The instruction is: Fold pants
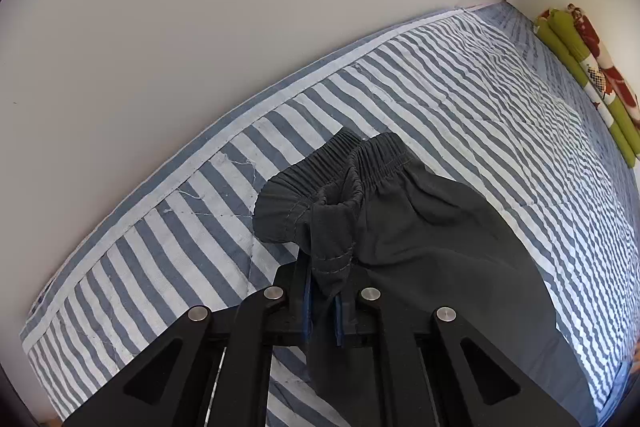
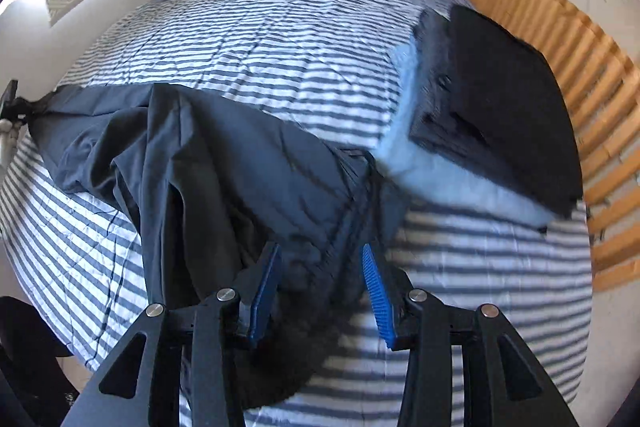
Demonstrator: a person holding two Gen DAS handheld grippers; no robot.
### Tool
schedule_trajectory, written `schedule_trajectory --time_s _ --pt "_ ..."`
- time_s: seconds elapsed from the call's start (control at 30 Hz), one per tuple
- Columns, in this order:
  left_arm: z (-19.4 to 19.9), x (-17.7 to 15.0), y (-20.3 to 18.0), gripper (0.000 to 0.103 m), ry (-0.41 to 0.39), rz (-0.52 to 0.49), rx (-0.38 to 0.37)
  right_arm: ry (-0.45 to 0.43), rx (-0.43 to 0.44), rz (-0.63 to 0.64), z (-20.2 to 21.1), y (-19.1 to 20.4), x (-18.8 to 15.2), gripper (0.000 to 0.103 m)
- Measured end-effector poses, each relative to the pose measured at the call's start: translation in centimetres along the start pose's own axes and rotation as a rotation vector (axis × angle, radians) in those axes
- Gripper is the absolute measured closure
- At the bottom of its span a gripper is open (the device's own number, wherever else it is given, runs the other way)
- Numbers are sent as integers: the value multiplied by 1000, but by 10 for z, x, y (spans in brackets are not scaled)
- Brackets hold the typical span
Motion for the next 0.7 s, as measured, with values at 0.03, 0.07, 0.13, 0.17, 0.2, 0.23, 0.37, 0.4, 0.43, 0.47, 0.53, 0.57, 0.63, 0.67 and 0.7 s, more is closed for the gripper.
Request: schedule_trajectory --time_s 0.03,0.07,0.13,0.17,0.2,0.23,0.37,0.4,0.43,0.47,0.53,0.57,0.63,0.67,0.7 --pt "3 0 -1 96 -2 4 2 10 3 -25 6 -6 -12 64" --pt "8 -3 1 96 0 11 1 20 9 -41 10 -9 -24 64" --pt "11 -3 -1 96 2 21 1 4 60 -67 22 -4 -44 64" --pt "12 -4 -4 96 0 17 5 -3 98 -68 25 3 -51 64" --pt "13 -4 -7 96 -2 11 8 -10 131 -62 30 11 -58 63" --pt "14 -4 -9 96 -1 6 9 -15 171 -49 32 21 -64 63" --pt "20 -4 -14 96 -2 16 8 -6 246 31 32 48 -74 63" --pt "20 -4 -15 96 -1 14 9 -9 255 50 33 52 -73 63" --pt "21 -4 -16 96 -1 8 13 -19 268 53 36 53 -73 63" --pt "19 -3 -18 96 -1 4 16 -26 287 42 39 52 -72 63" --pt "18 -3 -20 96 3 4 15 -35 326 32 50 49 -73 63" --pt "17 -4 -20 96 4 10 13 -41 329 49 55 50 -75 63" --pt "15 -7 -22 96 13 26 1 -39 327 108 58 61 -77 62" --pt "13 -9 -24 96 18 29 -5 -36 322 140 57 67 -78 62" --pt "12 -11 -26 96 22 27 -5 -39 312 176 56 73 -79 62"
Point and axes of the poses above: each gripper's, at about its wrist camera, not at the fingertips, and z roughly against the way its jaws point, y to its left, x to its top, the point moved 6 cm from there along -z, roughly the way its jaws point, and after that the axes turned 7 degrees about -y, right-handed, at the moved point
